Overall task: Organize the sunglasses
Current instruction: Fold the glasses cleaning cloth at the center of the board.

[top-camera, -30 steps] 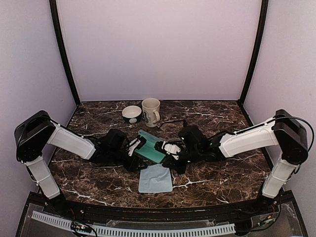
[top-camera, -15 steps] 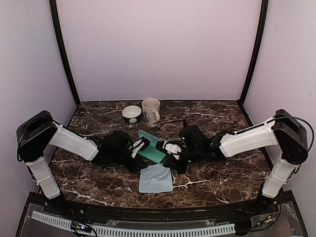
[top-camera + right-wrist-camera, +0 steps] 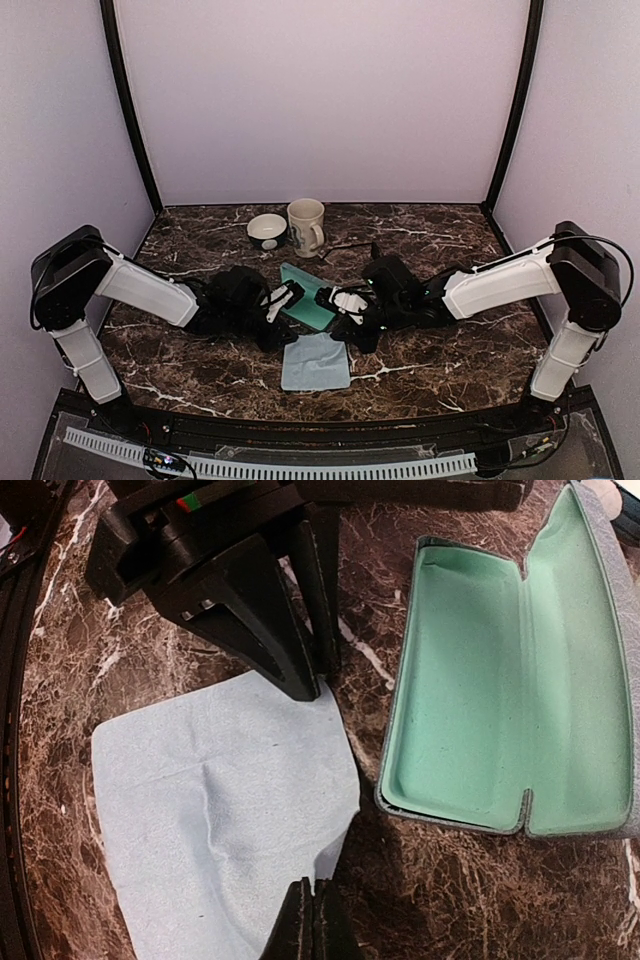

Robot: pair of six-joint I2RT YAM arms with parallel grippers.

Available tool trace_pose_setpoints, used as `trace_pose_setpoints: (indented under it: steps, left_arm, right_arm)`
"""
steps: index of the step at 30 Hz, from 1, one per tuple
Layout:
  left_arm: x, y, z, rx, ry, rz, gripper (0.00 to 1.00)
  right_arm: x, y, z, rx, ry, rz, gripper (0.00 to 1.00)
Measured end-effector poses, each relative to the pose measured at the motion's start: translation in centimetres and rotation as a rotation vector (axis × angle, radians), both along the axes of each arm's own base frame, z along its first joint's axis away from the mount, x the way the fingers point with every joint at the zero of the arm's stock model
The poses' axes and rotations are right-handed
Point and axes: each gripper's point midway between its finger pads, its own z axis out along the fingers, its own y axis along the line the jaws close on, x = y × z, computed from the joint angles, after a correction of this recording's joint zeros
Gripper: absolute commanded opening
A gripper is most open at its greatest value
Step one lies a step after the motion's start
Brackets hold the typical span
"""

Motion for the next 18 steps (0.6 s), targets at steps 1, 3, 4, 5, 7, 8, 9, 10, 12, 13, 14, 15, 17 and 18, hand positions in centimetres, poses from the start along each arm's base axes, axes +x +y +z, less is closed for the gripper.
trace_pose_setpoints:
  steps: [1, 3, 4, 5, 7, 8, 9, 10, 12, 13, 14, 15, 17, 18]
  left_arm:
    - [0.01, 0.02, -0.02, 0.002, -0.001, 0.001, 0.11]
    - [0.05, 0.06, -0.04, 0.005, -0.004, 0.002, 0.07]
    - [0.08, 0.09, -0.06, 0.006, -0.005, 0.004, 0.06]
    - [0.08, 0.1, -0.07, 0.008, -0.005, 0.005, 0.04]
    - [0.11, 0.15, -0.1, 0.01, -0.006, 0.007, 0.01]
    - [0.11, 0.16, -0.11, 0.011, -0.006, 0.007, 0.0]
    - [0.11, 0.17, -0.12, 0.011, -0.006, 0.007, 0.0]
    - [0.12, 0.16, -0.11, 0.011, -0.006, 0.007, 0.0]
    - [0.12, 0.15, -0.09, 0.011, -0.006, 0.007, 0.0]
    - [0.13, 0.14, -0.07, 0.011, -0.007, 0.006, 0.0]
    - [0.11, 0.14, -0.06, 0.012, -0.009, 0.003, 0.0]
    - [0.03, 0.11, -0.06, 0.013, -0.009, 0.0, 0.0]
    - [-0.34, -0.04, 0.02, 0.016, -0.012, -0.015, 0.0]
    - [-0.65, -0.12, 0.03, 0.02, -0.01, -0.024, 0.0]
  right_arm:
    - [0.0, 0.0, -0.02, 0.0, 0.0, 0.0, 0.0]
    - [0.0, 0.0, -0.07, -0.001, 0.001, 0.0, 0.0]
    - [0.0, -0.01, -0.12, -0.002, 0.002, -0.001, 0.0]
    - [0.0, -0.02, -0.15, -0.003, 0.002, -0.001, 0.0]
    - [0.0, -0.02, -0.15, -0.003, 0.002, -0.001, 0.0]
    - [0.01, -0.01, -0.15, -0.003, 0.002, -0.001, 0.0]
    - [0.01, -0.01, -0.15, -0.003, 0.002, -0.002, 0.0]
    - [0.02, -0.02, -0.16, -0.003, 0.002, -0.002, 0.0]
    - [0.08, -0.04, -0.16, -0.004, 0.0, -0.005, 0.0]
    - [0.15, -0.08, -0.17, -0.006, -0.002, -0.008, 0.0]
    - [0.2, -0.09, -0.17, -0.006, -0.003, -0.01, 0.0]
    - [0.3, -0.13, -0.17, -0.007, -0.005, -0.013, 0.0]
    - [0.52, -0.19, -0.15, -0.005, -0.012, -0.018, 0.0]
    - [0.64, -0.22, -0.17, -0.003, -0.018, -0.021, 0.0]
